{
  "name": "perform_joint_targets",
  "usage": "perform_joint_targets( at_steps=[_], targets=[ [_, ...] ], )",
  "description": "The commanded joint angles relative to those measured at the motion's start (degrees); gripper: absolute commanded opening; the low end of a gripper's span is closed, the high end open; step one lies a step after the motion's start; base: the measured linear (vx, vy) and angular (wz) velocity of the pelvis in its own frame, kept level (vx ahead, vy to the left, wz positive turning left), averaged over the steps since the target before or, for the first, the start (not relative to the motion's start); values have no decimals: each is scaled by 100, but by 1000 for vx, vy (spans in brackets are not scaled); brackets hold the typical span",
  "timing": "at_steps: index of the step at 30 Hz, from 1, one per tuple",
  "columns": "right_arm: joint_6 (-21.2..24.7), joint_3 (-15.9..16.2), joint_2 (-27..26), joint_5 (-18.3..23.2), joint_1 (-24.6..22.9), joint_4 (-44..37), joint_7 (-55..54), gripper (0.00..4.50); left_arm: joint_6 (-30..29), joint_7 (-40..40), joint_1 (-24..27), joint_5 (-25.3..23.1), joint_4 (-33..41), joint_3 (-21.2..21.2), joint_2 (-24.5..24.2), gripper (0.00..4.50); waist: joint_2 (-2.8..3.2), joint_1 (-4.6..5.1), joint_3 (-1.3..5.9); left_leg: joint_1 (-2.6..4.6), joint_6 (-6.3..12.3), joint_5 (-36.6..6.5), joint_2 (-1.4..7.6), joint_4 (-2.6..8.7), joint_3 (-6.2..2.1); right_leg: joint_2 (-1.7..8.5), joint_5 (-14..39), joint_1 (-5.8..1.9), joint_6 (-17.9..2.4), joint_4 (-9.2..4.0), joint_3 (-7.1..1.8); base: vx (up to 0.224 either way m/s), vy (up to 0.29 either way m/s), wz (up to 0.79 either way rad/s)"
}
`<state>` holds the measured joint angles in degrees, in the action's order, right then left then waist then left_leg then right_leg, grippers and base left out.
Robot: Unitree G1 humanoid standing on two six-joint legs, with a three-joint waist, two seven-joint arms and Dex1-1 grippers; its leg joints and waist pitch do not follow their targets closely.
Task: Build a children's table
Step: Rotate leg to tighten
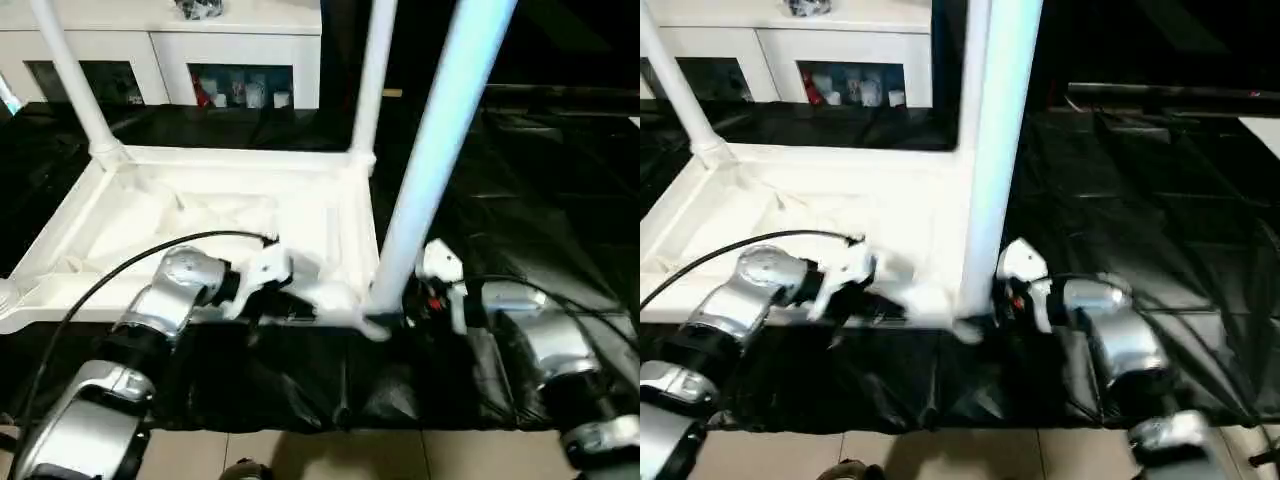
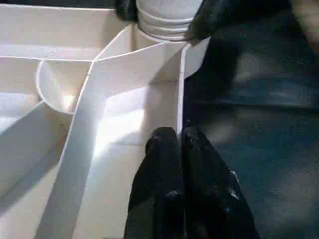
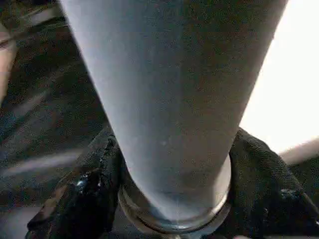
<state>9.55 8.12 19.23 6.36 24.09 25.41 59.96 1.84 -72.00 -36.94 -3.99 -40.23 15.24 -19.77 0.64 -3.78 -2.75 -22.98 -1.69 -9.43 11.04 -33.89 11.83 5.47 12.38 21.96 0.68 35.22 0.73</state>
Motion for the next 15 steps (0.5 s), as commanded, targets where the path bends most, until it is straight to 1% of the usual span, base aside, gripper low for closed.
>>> perform_joint_targets(
  at_steps=[1,2,3,4,5,6,7,8,9,10,11,12,13,14,15],
  targets=[
    [75,240,-347,-31,-88,-148,-382,266,-183,700,-164,-89,74,-25,308,0,-54,29,324,248,-81,-1682,231,475,-113,260,1329,-71,-1293,-455,-102,0,0,0],
    [160,151,-569,-72,-119,-170,-811,266,-308,940,-150,-117,152,-31,466,0,-29,35,323,242,-126,-1726,226,479,-125,263,1420,-75,-1249,-459,-104,0,0,0],
    [217,84,-781,-108,-134,-168,-1183,265,-404,1181,-140,-158,208,-29,616,0,-38,73,316,236,-200,-1796,231,499,-126,254,1495,-55,-1180,-472,-114,0,0,0],
    [283,24,-997,-148,-138,-160,-1551,265,-495,1422,-138,-198,255,-25,771,0,7,79,325,240,-252,-1863,221,507,-151,256,1552,-52,-1129,-476,-105,0,0,0],
    [273,25,-1195,-237,-135,-141,-1874,265,-584,1630,-128,-233,310,-1,920,0,0,115,316,241,-311,-1938,224,527,-145,238,1549,-28,-1084,-496,-110,0,0,0],
    [257,29,-1308,-309,-113,-96,-2090,265,-614,1759,-123,-269,333,19,1004,0,-12,112,328,242,-328,-1951,215,521,-157,238,1543,-42,-1064,-491,-100,0,0,0],
    [221,37,-1511,-419,-71,-19,-2452,265,-653,1972,-115,-327,358,57,1149,0,9,127,326,247,-326,-1965,216,523,-146,230,1459,-26,-1044,-506,-111,0,0,0],
    [203,41,-1592,-455,-53,12,-2586,265,-663,2050,-112,-347,361,74,1205,0,12,146,330,236,-350,-1963,203,521,-148,225,1397,-28,-1040,-500,-113,0,0,0],
    [135,41,-1758,-537,-4,85,-2886,265,-678,2150,-102,-375,373,109,1303,0,9,145,341,232,-331,-1938,195,516,-155,228,1353,-46,-1031,-496,-107,0,0,0],
    [-106,119,-1864,-675,49,140,-3100,265,-654,2238,-107,-400,358,132,1394,0,1,153,340,228,-306,-1882,199,513,-148,229,1264,-30,-1023,-500,-112,0,0,0],
    [-286,146,-1920,-704,78,154,-3158,321,-617,2238,-120,-397,335,145,1447,0,17,161,342,224,-302,-1857,198,511,-151,233,1232,-33,-1026,-496,-113,0,0,0],
    [-317,82,-1944,-634,81,120,-3123,335,-590,2188,-127,-378,323,136,1472,0,5,160,355,212,-220,-1745,184,491,-142,222,1068,-64,-1026,-491,-110,0,0,0],
    [-293,51,-1936,-594,74,99,-3082,335,-578,2186,-128,-381,318,132,1463,0,5,160,355,212,-220,-1745,184,491,-142,222,1068,-64,-1026,-491,-110,0,0,0],
    [-245,-13,-1921,-516,59,57,-3001,335,-551,2182,-132,-388,307,124,1444,0,22,152,364,205,-135,-1605,185,480,-138,214,839,-80,-1051,-473,-110,0,0,0],
    [-144,-205,-1751,-256,12,-94,-2625,342,-303,1950,-105,-402,275,154,1272,0,33,152,370,186,-59,-1471,184,475,-139,209,597,-103,-1079,-453,-104,0,0,0]
  ],
)
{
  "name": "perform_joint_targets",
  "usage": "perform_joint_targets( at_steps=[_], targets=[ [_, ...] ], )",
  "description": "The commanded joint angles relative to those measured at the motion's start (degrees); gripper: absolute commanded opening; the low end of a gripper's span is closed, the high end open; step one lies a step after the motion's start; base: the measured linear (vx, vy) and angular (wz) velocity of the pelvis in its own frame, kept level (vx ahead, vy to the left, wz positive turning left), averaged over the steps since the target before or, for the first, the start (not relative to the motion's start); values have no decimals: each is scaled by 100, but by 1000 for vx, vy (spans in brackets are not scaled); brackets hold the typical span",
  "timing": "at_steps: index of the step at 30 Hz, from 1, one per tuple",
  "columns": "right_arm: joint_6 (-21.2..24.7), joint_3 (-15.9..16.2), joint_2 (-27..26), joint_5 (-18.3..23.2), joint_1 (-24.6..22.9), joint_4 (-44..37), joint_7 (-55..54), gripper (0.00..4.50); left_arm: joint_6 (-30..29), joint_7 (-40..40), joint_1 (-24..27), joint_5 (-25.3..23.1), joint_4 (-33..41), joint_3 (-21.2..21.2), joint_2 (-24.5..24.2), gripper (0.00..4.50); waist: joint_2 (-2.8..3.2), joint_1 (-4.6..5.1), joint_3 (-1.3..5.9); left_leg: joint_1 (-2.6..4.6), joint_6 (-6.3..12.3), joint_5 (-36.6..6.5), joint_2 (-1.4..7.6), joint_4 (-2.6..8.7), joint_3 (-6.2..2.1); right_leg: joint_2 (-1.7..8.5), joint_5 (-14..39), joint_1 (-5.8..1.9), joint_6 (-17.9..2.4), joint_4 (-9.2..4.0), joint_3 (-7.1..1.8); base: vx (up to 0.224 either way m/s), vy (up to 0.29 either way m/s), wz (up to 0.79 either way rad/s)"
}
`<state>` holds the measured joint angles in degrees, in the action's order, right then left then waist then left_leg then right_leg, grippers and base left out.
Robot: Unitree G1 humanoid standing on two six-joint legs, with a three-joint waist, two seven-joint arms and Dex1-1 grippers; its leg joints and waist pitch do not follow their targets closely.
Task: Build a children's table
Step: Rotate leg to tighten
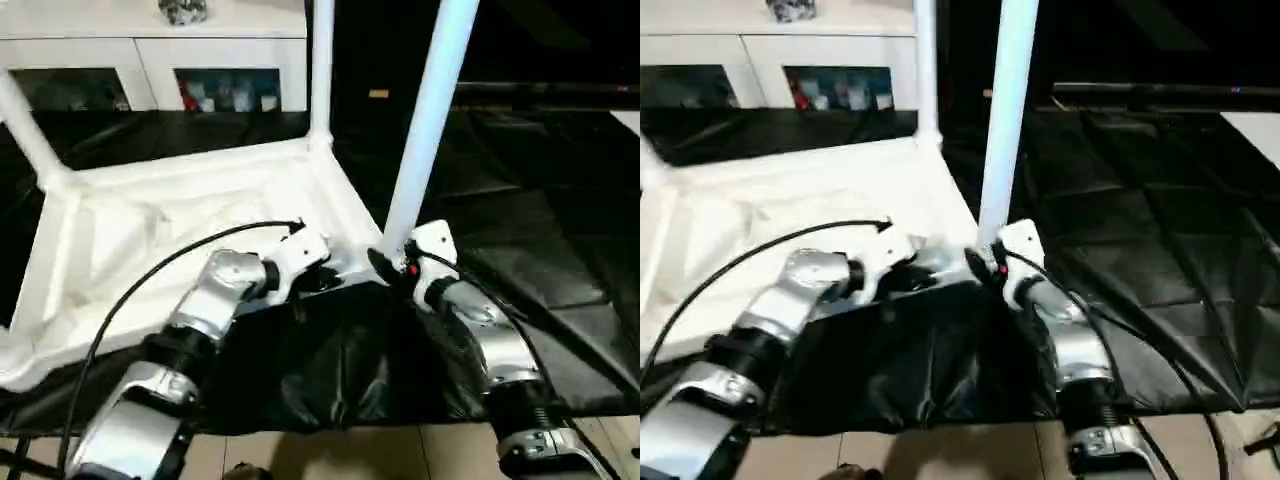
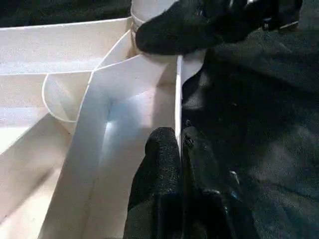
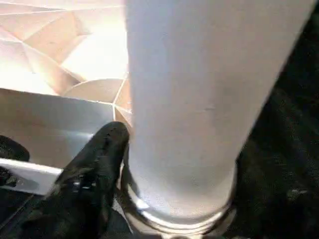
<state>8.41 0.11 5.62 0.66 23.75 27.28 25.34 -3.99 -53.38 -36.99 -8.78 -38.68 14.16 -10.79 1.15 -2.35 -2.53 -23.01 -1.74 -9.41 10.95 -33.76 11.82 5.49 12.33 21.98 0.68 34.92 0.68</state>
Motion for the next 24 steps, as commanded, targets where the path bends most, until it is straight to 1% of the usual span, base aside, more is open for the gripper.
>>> perform_joint_targets(
  at_steps=[1,2,3,4,6,7,8,9,10,11,13,16,17,19,21,23,24],
  targets=[
    [-7,576,-232,387,30,-331,1065,358,344,14,-91,85,101,246,285,0,-22,5,360,191,22,-1391,197,444,-131,200,372,-115,-1124,-402,-96,0,0,0],
    [-19,593,-130,387,24,-344,1186,358,384,-63,-81,113,99,231,237,0,-26,-1,361,189,61,-1343,194,437,-131,199,282,-127,-1148,-396,-90,0,0,0],
    [-48,640,71,357,10,-367,1402,370,447,-195,-59,175,105,199,146,0,-26,-16,363,175,173,-1224,194,414,-122,204,89,-148,-1217,-378,-84,0,0,0],
    [-56,649,131,361,6,-372,1486,370,457,-242,-53,192,108,192,116,0,-27,-18,364,174,198,-1176,194,410,-118,204,31,-151,-1237,-371,-84,0,0,0],
    [-174,696,434,383,-5,-344,1905,370,540,-529,-15,287,129,150,-35,0,-37,-26,363,172,272,-1103,193,395,-113,209,-29,-163,-1295,-362,-79,0,0,0],
    [-207,706,524,409,-7,-338,2054,370,543,-635,-4,346,141,121,-68,0,-35,-28,360,173,285,-1107,196,393,-109,213,29,-161,-1323,-365,-78,0,0,0],
    [-231,729,711,487,-9,-342,2403,370,548,-864,7,475,152,52,-140,0,-61,-34,359,180,301,-1131,200,388,-103,216,131,-168,-1353,-367,-78,0,0,0],
    [-226,748,831,530,-7,-348,2672,370,538,-1043,12,551,153,23,-203,0,-50,-42,356,189,308,-1147,208,392,-104,218,173,-165,-1365,-371,-78,0,0,0],
    [-211,794,1081,621,-1,-368,3251,370,525,-1413,22,690,156,-18,-341,0,-64,-49,349,183,331,-1177,211,388,-97,211,250,-172,-1396,-374,-72,0,0,0],
    [-197,829,1170,659,6,-379,3486,370,535,-1563,25,721,148,-7,-400,0,-58,-71,341,186,352,-1186,228,388,-87,202,293,-156,-1414,-368,-71,0,0,0],
    [-172,877,1256,688,19,-387,3719,370,549,-1705,22,736,132,12,-463,0,-51,-81,342,196,359,-1203,233,391,-83,198,326,-142,-1432,-366,-68,0,0,0],
    [-183,1020,1471,721,92,-327,4314,370,607,-2056,-3,789,79,44,-600,0,-70,-134,341,215,334,-1228,253,395,-76,214,427,-120,-1469,-363,-74,0,0,0],
    [-192,1040,1490,715,113,-301,4377,370,617,-2101,-9,793,76,52,-615,0,-59,-145,342,217,323,-1229,251,396,-79,216,437,-119,-1477,-358,-72,0,0,0],
    [-227,1071,1515,698,151,-255,4464,346,613,-2170,-22,803,64,67,-635,0,-65,-149,342,207,291,-1216,248,402,-82,219,420,-120,-1481,-346,-72,0,0,0],
    [-286,1270,1628,628,256,-133,4811,346,651,-2386,-71,791,1,142,-713,0,-89,-152,344,204,300,-1195,243,398,-80,221,430,-127,-1483,-348,-69,0,0,0],
    [-329,1385,1680,572,275,-96,5003,316,683,-2470,-107,781,-49,160,-738,0,-80,-160,348,212,317,-1194,245,386,-73,226,427,-115,-1491,-346,-73,0,0,0],
    [-345,1424,1698,556,278,-82,5074,316,695,-2508,-122,777,-74,152,-739,0,-88,-168,351,208,347,-1121,243,379,-71,227,363,-121,-1503,-338,-73,0,0,0]
  ],
)
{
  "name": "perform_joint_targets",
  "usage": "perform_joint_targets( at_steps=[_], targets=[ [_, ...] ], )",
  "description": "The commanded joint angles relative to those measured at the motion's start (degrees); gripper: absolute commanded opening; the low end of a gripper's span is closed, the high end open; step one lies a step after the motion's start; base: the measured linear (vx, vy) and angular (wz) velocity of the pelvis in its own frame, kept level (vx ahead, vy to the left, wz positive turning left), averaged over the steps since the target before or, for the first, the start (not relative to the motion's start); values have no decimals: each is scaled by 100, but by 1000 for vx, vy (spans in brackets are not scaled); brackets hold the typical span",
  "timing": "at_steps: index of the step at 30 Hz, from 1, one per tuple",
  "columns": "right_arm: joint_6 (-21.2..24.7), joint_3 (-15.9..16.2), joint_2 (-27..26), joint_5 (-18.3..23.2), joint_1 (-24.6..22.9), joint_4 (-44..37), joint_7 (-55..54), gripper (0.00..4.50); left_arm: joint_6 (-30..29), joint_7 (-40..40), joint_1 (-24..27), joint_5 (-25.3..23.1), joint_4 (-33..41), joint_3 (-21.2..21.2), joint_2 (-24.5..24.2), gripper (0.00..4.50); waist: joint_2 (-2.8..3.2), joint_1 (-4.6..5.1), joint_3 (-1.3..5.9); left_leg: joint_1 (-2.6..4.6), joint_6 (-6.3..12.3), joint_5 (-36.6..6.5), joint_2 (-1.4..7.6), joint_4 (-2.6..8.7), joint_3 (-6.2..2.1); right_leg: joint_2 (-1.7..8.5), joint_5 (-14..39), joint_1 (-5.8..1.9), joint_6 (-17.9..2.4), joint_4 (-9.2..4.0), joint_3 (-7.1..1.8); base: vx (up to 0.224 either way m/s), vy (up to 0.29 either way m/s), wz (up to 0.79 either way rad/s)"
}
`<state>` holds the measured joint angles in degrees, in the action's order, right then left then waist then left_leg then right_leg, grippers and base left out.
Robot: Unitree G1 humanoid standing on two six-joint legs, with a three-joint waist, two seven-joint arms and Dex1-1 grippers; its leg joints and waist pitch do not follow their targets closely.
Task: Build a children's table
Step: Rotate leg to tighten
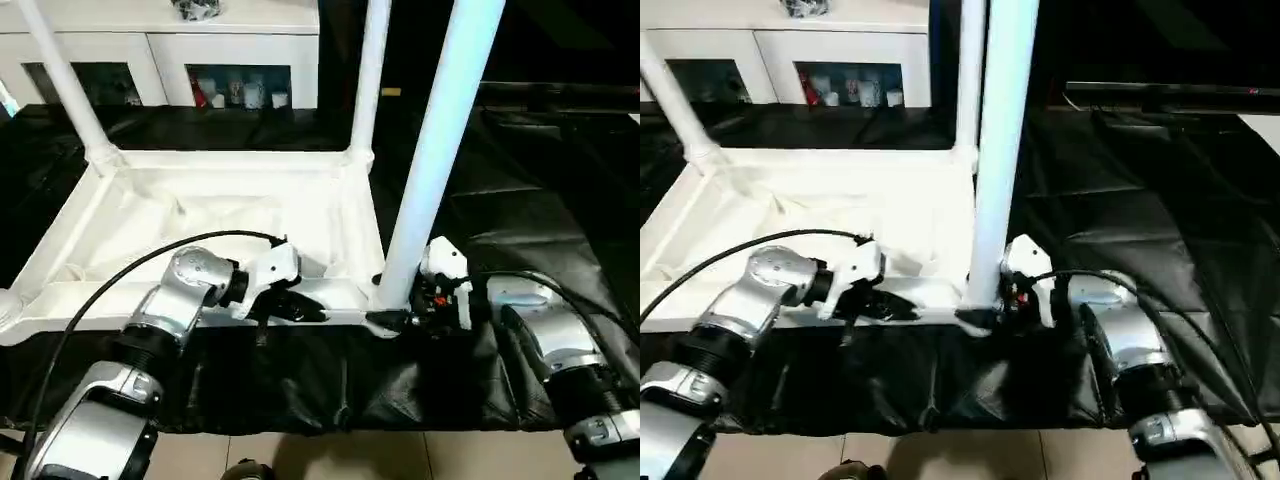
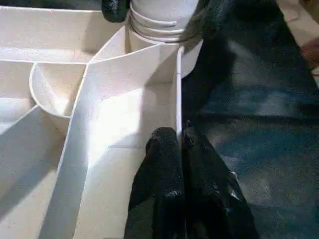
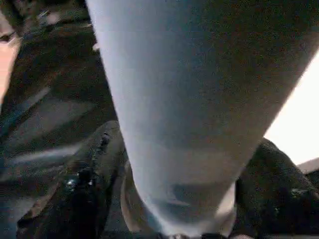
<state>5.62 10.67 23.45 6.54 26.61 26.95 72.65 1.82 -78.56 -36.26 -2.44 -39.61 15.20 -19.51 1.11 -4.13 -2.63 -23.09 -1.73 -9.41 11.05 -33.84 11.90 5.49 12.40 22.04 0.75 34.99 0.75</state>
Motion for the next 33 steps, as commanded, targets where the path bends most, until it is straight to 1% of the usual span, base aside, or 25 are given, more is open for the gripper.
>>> perform_joint_targets(
  at_steps=[1,2,5,9,10,12,13,14,15,16,17,18,19,20,21,22,23,24,26,28,29,30,31,32,33],
  targets=[
    [-58,388,-83,-31,-18,-58,376,309,117,-11,-205,141,6,44,130,0,-84,9,357,213,352,-1111,236,390,-79,229,342,-127,-1513,-345,-81,0,0,0],
    [-48,408,-82,-27,-29,-69,407,306,119,-31,-216,138,-7,37,127,0,-98,-1,354,216,361,-1108,237,389,-76,229,351,-124,-1511,-351,-82,0,0,0],
    [-15,404,-126,2,-63,-111,416,276,139,-27,-235,131,-52,10,121,0,-94,-22,357,217,362,-1093,236,390,-79,229,381,-124,-1501,-343,-80,0,0,0],
    [211,316,-204,239,-262,-369,357,265,105,126,-184,176,-37,-55,154,0,-94,-37,357,220,339,-1113,238,394,-80,228,425,-127,-1478,-347,-83,0,0,0],
    [211,316,-204,239,-262,-369,357,264,105,126,-184,176,-37,-55,154,0,-97,-41,354,220,345,-1113,241,395,-80,230,426,-124,-1471,-349,-86,0,0,0],
    [321,216,-273,349,-394,-506,208,263,135,352,-168,137,-30,-93,214,0,-91,-70,353,230,334,-1133,245,398,-78,229,478,-113,-1449,-357,-89,0,0,0],
    [485,66,-403,425,-547,-649,-142,262,125,732,-144,27,4,-112,306,0,-79,-74,356,226,313,-1140,244,405,-85,232,494,-116,-1442,-353,-86,0,0,0],
    [485,53,-421,417,-557,-651,-194,262,122,774,-144,13,5,-113,316,0,-86,-81,346,230,293,-1147,250,417,-83,225,505,-106,-1411,-366,-93,0,0,0],
    [463,-90,-635,324,-666,-654,-790,262,48,1222,-133,-134,15,-110,441,0,-89,-65,344,229,239,-1266,246,426,-91,240,651,-100,-1396,-374,-93,0,0,0],
    [463,-90,-635,324,-666,-654,-790,262,48,1222,-133,-134,15,-110,441,0,-85,-52,332,247,142,-1431,247,443,-95,249,886,-73,-1353,-406,-100,0,0,0],
    [488,-143,-747,272,-705,-644,-1073,262,-35,1425,-124,-193,29,-108,514,0,-94,-40,323,243,101,-1527,240,455,-105,253,1053,-80,-1316,-428,-98,0,0,0],
    [534,-232,-977,168,-725,-570,-1602,262,-199,1685,-89,-202,111,-126,696,0,-93,-31,318,253,11,-1665,242,471,-110,258,1313,-73,-1226,-453,-104,0,0,0],
    [581,-289,-1152,105,-741,-541,-1948,262,-307,1872,-60,-208,181,-135,837,0,-90,0,301,250,-91,-1794,235,495,-126,260,1548,-51,-1152,-474,-107,0,0,0],
    [598,-305,-1208,85,-738,-527,-2056,261,-332,1936,-55,-219,200,-132,883,0,-91,18,304,248,-144,-1839,235,506,-135,260,1643,-54,-1107,-476,-105,0,0,0],
    [669,-357,-1391,19,-722,-483,-2403,261,-405,2128,-40,-255,257,-116,1023,0,-63,51,300,251,-224,-1948,228,523,-148,251,1771,-48,-1023,-503,-103,0,0,0],
    [743,-390,-1529,-36,-699,-454,-2655,261,-446,2247,-30,-291,294,-88,1120,0,-67,91,297,260,-265,-2063,224,526,-155,250,1855,-25,-976,-519,-111,0,0,0],
    [734,-306,-1894,-182,-612,-417,-3087,261,-489,2571,-17,-444,336,32,1351,0,-45,135,292,251,-305,-2150,215,531,-164,243,1891,-14,-946,-531,-114,0,0,0],
    [728,-278,-2032,-288,-554,-377,-3351,261,-513,2658,-18,-475,341,67,1426,0,-41,147,293,238,-316,-2140,210,536,-173,248,1895,-26,-924,-531,-111,0,0,0],
    [732,-244,-2265,-481,-411,-241,-3844,261,-546,2761,-30,-492,338,103,1541,0,-38,176,301,249,-334,-2176,197,533,-172,239,1947,-5,-869,-541,-112,0,0,0],
    [613,-147,-2330,-624,-350,-192,-3986,261,-518,2806,-46,-511,311,123,1586,0,-34,221,308,232,-319,-2200,191,533,-182,238,1929,-18,-839,-548,-112,0,0,0],
    [584,-135,-2369,-618,-343,-200,-3979,296,-512,2792,-51,-509,306,122,1601,0,-38,230,310,233,-281,-2177,192,531,-177,232,1835,-21,-834,-551,-114,0,0,0],
    [609,-195,-2377,-524,-342,-246,-3916,317,-466,2741,-65,-510,279,118,1573,0,-41,230,310,233,-253,-2160,195,527,-173,230,1779,-18,-840,-551,-118,0,0,0],
    [635,-239,-2383,-463,-342,-273,-3882,331,-443,2713,-73,-510,266,115,1555,0,-38,230,312,229,-232,-2132,195,525,-171,228,1715,-23,-850,-545,-120,0,0,0],
    [677,-298,-2312,-370,-348,-338,-3770,333,-393,2589,-72,-496,272,113,1481,0,-28,228,320,223,-197,-2042,197,523,-166,223,1551,-33,-881,-531,-121,0,0,0],
    [729,-356,-2168,-314,-374,-453,-3570,341,-349,2457,-54,-502,306,89,1364,0,-41,226,328,211,-152,-1926,198,517,-161,220,1362,-50,-919,-509,-119,0,0,0]
  ],
)
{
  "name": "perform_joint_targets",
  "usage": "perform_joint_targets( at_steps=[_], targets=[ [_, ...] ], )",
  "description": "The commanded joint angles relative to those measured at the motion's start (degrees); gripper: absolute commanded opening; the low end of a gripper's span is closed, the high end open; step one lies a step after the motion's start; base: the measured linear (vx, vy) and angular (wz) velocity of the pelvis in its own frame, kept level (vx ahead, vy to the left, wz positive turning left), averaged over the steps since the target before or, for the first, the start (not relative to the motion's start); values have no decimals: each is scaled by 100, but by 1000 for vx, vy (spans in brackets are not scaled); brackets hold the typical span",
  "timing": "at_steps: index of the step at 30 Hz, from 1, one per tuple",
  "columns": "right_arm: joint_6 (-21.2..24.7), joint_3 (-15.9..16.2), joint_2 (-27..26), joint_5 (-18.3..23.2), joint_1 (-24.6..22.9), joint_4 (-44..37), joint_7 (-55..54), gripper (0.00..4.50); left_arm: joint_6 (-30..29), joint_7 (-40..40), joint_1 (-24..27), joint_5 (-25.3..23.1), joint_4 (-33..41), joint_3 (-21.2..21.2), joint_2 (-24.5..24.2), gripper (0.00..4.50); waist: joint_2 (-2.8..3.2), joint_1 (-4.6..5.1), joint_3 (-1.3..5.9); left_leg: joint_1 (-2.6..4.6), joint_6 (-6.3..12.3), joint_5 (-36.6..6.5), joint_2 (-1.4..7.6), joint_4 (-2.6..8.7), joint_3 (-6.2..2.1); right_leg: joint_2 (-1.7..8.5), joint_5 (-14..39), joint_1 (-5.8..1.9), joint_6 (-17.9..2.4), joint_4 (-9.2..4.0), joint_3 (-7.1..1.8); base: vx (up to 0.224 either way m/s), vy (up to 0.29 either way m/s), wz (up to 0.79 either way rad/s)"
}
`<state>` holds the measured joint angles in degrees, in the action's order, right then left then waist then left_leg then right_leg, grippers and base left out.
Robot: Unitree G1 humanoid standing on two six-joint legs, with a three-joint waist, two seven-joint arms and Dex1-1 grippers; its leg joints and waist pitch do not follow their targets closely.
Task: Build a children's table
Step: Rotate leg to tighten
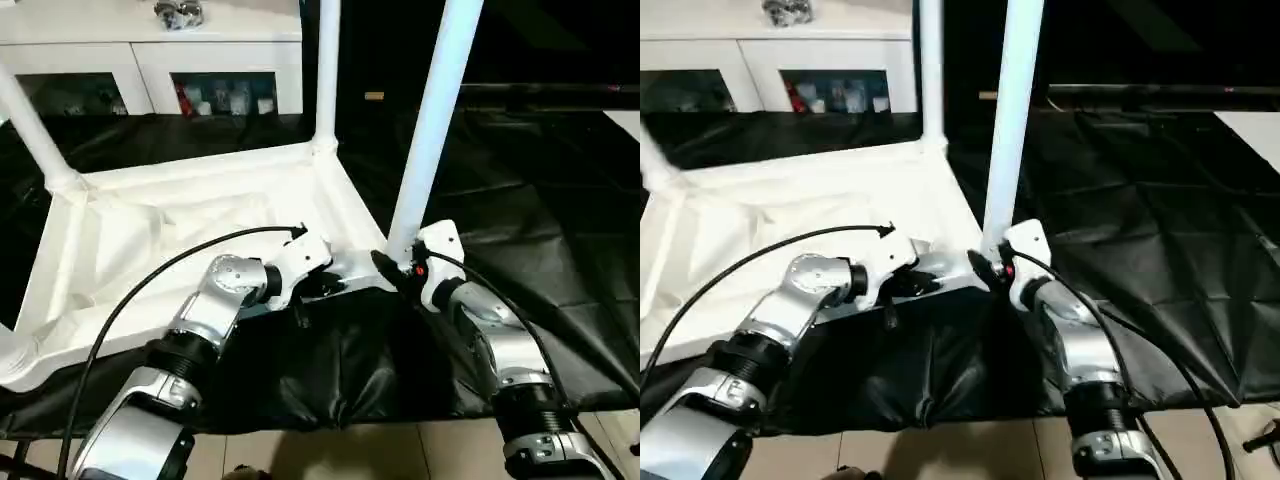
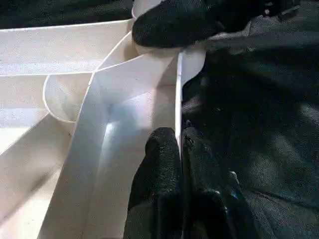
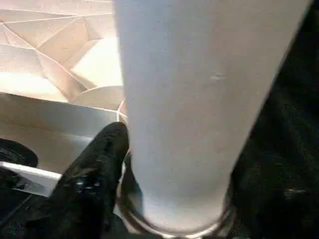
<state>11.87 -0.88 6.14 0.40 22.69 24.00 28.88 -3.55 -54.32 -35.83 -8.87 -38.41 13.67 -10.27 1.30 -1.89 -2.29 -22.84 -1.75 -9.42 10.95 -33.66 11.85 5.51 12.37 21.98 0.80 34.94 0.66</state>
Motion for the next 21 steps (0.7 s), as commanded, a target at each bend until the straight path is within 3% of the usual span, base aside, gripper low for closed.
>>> perform_joint_targets(
  at_steps=[1,5,10,14,15,17,21],
  targets=[
    [104,799,-438,300,18,-158,807,355,188,33,-96,141,187,242,440,0,-61,-1,295,180,-101,-1821,209,494,-150,215,1213,-58,-953,-493,-107,0,0,0],
    [35,933,239,477,-115,-450,1918,377,474,-498,-22,238,149,239,49,0,-65,-28,312,176,58,-1620,210,458,-135,217,859,-104,-1046,-471,-101,0,0,0],
    [-12,962,830,695,-40,-410,3004,377,557,-1217,14,634,104,34,-227,0,-91,-62,325,150,361,-1120,217,390,-101,209,232,-149,-1361,-385,-78,0,0,0],
    [-8,1053,1064,761,23,-379,3604,377,605,-1668,-3,743,79,11,-406,0,-85,-105,319,169,377,-1161,235,391,-87,211,418,-130,-1430,-383,-71,0,0,0],
    [33,1116,1180,815,65,-357,3929,377,594,-1895,-18,802,71,0,-498,0,-120,-119,315,179,366,-1214,242,394,-79,208,509,-121,-1439,-389,-70,0,0,0],
    [36,1168,1231,816,85,-334,4069,377,567,-1989,-29,815,71,6,-543,0,-98,-149,306,188,340,-1294,249,402,-78,219,647,-105,-1428,-394,-78,0,0,0],
    [48,1462,1424,763,160,-245,4683,344,654,-2375,-91,796,-8,96,-763,0,-112,-168,309,182,240,-1306,253,420,-85,225,730,-108,-1401,-378,-77,0,0,0]
  ],
)
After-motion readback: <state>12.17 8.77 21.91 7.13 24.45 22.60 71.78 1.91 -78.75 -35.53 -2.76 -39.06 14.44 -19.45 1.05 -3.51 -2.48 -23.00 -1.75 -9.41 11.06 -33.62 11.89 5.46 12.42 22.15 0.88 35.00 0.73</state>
